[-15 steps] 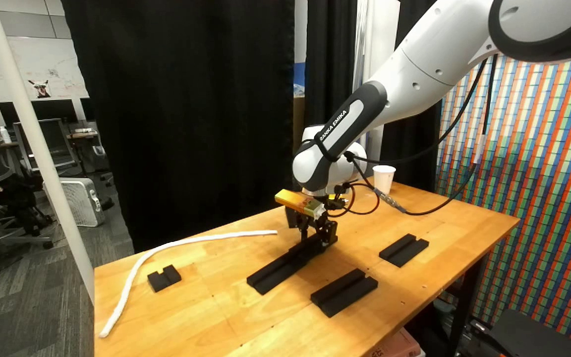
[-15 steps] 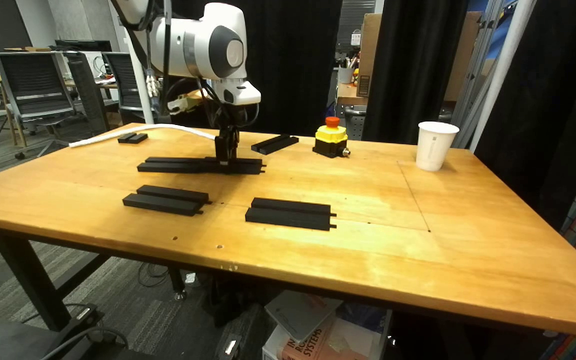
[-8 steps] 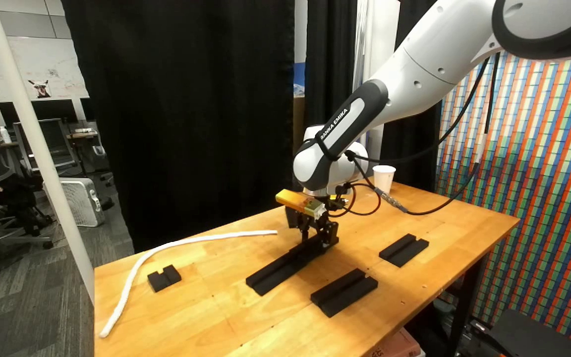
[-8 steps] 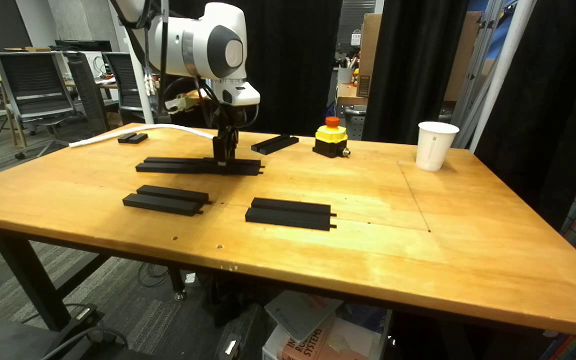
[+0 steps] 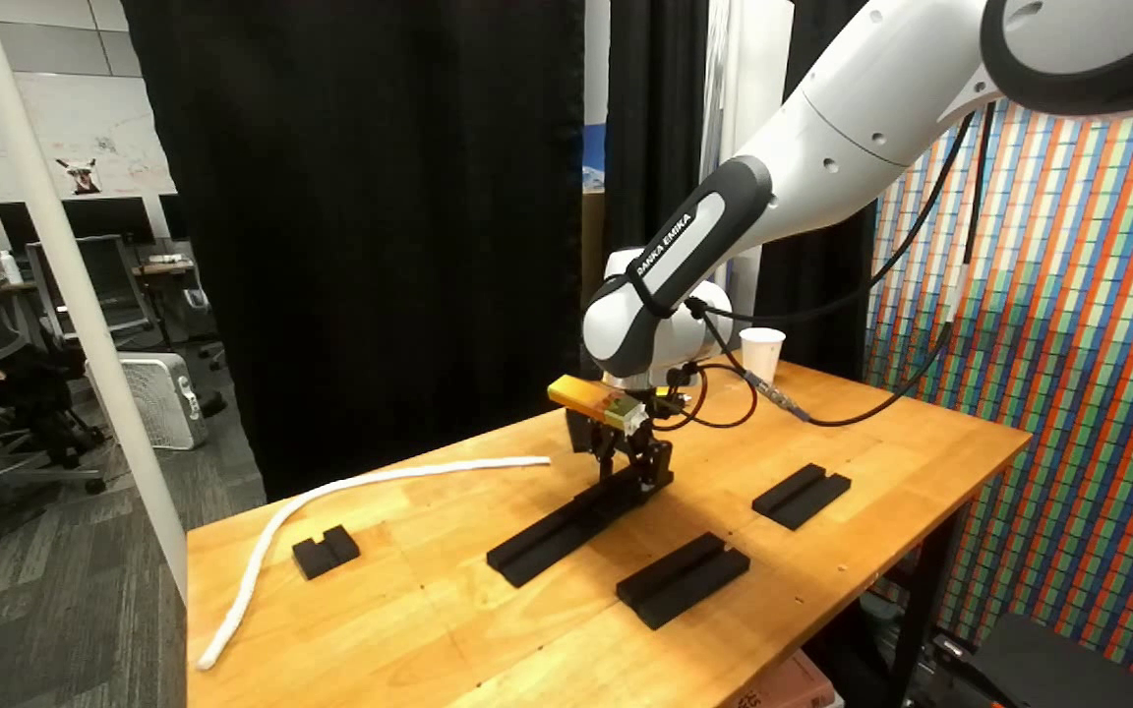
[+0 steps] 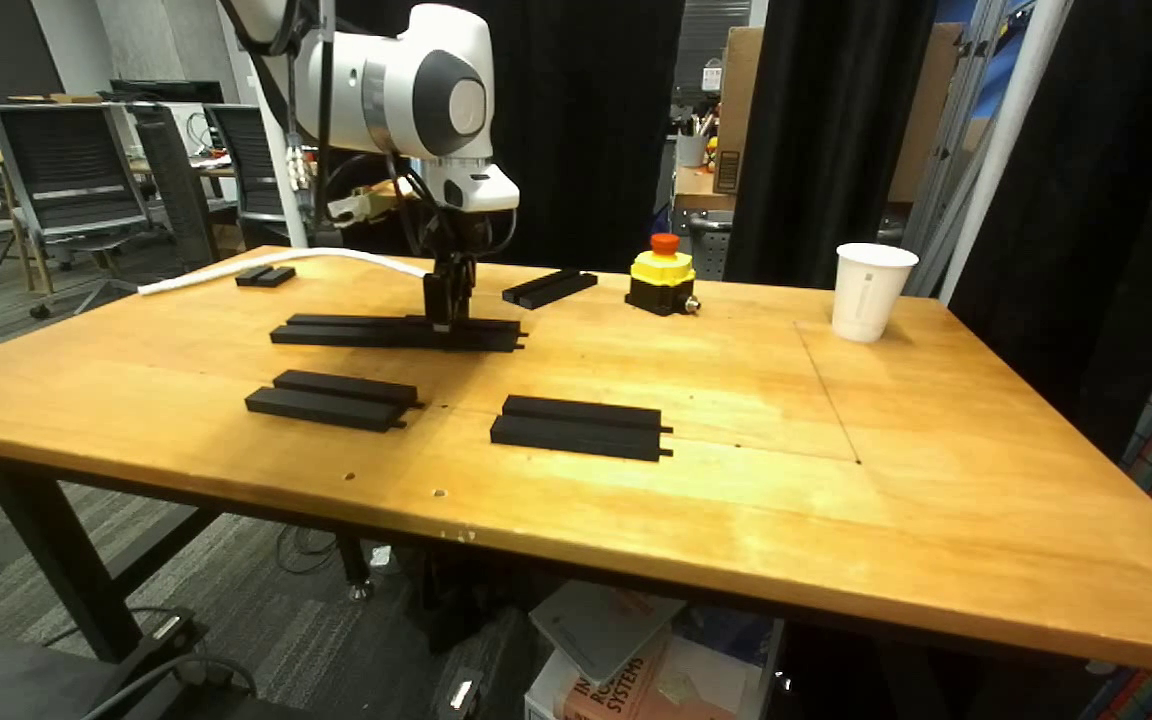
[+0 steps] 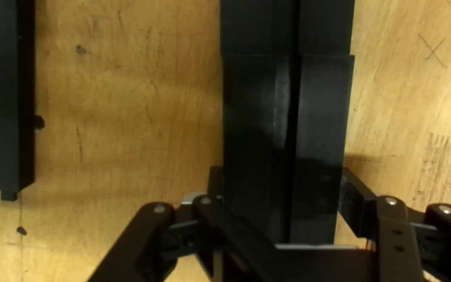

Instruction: Connect four black pieces together

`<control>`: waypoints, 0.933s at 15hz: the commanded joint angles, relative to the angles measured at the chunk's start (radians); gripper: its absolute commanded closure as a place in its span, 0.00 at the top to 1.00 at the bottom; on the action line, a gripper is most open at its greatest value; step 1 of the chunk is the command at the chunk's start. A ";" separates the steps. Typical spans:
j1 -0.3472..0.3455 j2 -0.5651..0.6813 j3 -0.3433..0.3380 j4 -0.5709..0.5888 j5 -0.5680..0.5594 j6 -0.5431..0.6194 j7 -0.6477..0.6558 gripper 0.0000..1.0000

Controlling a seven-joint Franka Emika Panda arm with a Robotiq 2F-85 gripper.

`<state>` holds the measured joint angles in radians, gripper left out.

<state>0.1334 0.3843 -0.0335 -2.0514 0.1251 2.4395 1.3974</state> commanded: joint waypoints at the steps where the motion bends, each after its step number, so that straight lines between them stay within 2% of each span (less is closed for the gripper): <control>1: -0.006 -0.008 0.016 -0.012 0.023 -0.003 -0.015 0.45; 8: 0.016 0.025 0.002 0.007 -0.015 0.020 0.025 0.45; 14: 0.035 0.039 -0.014 0.000 -0.044 0.088 0.095 0.45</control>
<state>0.1446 0.3900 -0.0318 -2.0508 0.1058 2.4611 1.4354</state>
